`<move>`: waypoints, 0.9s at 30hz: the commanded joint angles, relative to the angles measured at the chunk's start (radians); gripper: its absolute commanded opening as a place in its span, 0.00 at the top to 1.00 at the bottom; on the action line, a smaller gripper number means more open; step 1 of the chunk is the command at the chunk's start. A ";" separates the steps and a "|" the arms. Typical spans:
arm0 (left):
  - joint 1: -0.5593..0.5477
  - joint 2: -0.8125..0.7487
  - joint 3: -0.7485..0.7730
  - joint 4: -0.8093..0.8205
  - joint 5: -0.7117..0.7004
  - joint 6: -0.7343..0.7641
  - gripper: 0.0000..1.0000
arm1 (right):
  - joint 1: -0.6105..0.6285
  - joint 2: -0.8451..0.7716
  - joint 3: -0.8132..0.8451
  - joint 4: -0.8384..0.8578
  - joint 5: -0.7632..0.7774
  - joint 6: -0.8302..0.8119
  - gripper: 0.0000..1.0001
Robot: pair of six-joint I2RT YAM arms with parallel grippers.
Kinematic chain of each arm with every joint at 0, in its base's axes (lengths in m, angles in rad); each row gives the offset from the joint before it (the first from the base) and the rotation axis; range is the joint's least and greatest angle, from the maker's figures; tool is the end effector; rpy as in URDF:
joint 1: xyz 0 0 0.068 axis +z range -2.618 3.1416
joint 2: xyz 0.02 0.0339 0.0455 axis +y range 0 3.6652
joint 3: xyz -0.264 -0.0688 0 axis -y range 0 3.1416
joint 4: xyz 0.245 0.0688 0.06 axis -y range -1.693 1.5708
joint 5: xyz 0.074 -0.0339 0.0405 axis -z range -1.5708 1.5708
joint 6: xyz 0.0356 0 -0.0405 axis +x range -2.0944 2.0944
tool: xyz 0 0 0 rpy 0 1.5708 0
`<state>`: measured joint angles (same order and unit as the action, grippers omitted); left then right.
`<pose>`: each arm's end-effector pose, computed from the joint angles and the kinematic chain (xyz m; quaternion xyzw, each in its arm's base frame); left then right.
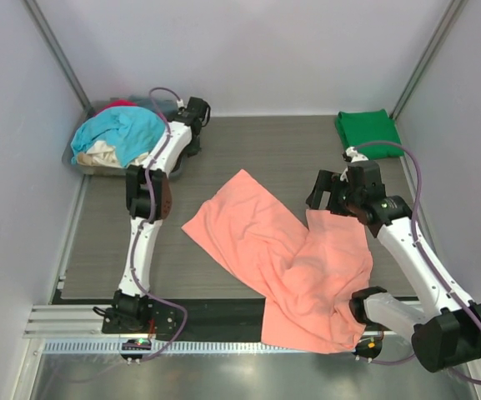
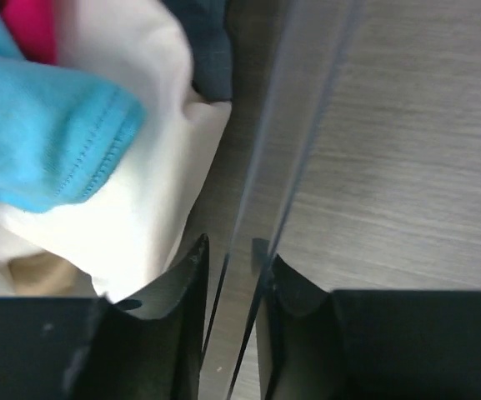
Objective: Fold and stack the t-shirts
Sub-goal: Flatten the tshirt out
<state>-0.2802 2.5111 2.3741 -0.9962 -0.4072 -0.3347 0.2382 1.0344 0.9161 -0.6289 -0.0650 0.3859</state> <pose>0.5126 -0.1328 0.1985 -0.0699 0.9544 0.1238 0.2623 0.2092 0.0532 0.2967 0.0546 0.9144 0.1512 0.3716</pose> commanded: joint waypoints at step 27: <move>-0.161 -0.285 -0.190 0.153 0.159 -0.067 0.09 | -0.108 0.003 -0.112 0.054 0.249 0.172 0.00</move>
<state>-0.3985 2.1883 2.2009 -0.8589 -0.2951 -0.3916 0.1501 1.0885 0.8165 -0.6083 0.1722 0.5030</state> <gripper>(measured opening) 0.910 0.996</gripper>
